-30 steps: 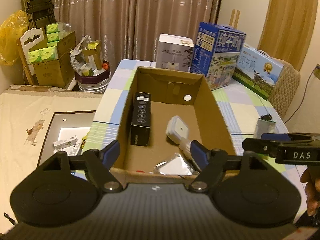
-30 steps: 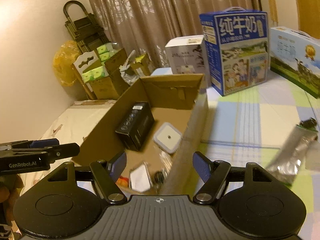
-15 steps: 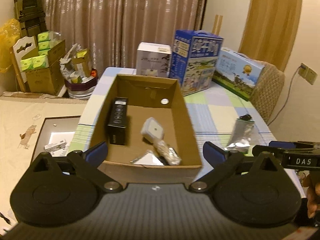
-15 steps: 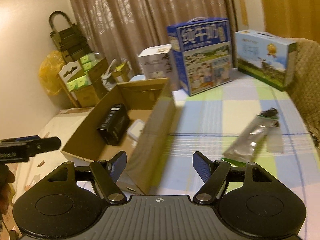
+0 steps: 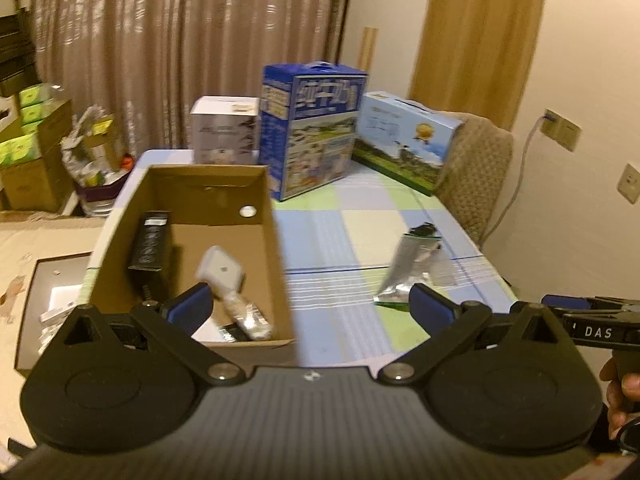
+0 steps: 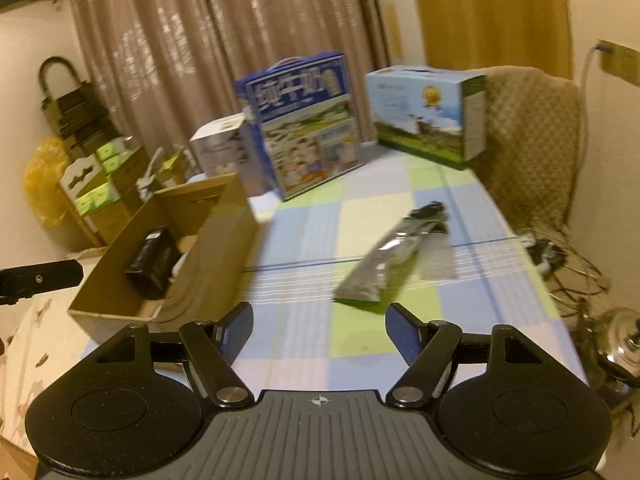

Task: Organize objects
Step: 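Withdraw both tools from the box back over the table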

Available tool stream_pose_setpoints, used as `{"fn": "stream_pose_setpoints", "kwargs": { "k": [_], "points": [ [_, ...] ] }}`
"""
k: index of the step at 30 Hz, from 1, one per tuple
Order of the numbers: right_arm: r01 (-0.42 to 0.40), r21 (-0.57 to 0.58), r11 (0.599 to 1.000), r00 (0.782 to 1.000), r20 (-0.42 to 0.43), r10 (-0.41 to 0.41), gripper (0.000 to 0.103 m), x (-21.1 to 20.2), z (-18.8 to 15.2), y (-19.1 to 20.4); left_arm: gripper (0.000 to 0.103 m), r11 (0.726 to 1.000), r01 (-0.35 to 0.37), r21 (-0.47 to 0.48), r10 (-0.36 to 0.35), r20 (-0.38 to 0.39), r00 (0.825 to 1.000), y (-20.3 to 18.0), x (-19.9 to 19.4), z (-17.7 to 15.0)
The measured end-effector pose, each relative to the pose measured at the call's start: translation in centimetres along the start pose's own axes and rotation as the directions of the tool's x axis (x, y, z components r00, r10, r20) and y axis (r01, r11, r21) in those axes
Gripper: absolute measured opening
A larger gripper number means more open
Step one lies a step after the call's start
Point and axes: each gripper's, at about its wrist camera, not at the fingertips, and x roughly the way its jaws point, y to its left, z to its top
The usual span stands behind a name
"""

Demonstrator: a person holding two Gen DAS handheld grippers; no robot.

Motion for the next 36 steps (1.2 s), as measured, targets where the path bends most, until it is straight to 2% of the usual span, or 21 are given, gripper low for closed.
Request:
{"fn": "stream_pose_setpoints", "kwargs": {
  "k": [7, 16, 29, 36],
  "points": [
    [0.052, 0.044, 0.998, 0.998, 0.019, -0.053, 0.07, -1.4, -0.1, -3.1, 0.102, 0.997, 0.065, 0.035, -0.065, -0.022, 0.998, -3.4, 2.2, 0.5],
    [0.096, 0.09, 0.991, 0.995, 0.007, -0.097, 0.07, -1.0, -0.1, -6.5, 0.102, 0.989, 0.128, 0.07, -0.123, -0.065, 0.99, -7.0, 6.0, 0.7],
    [0.108, 0.12, 0.987, 0.994, -0.021, -0.107, 0.07, 1.8, 0.8, -10.4, 0.102, 0.983, 0.152, 0.104, -0.14, -0.112, 0.984, -9.7, 12.0, 0.8],
    [0.109, 0.081, 0.991, 0.993, -0.054, -0.105, 0.07, 5.0, 2.2, -12.1, 0.102, 0.979, 0.156, 0.133, -0.14, -0.12, 0.983, -11.1, 15.7, 0.9]
  ]
}}
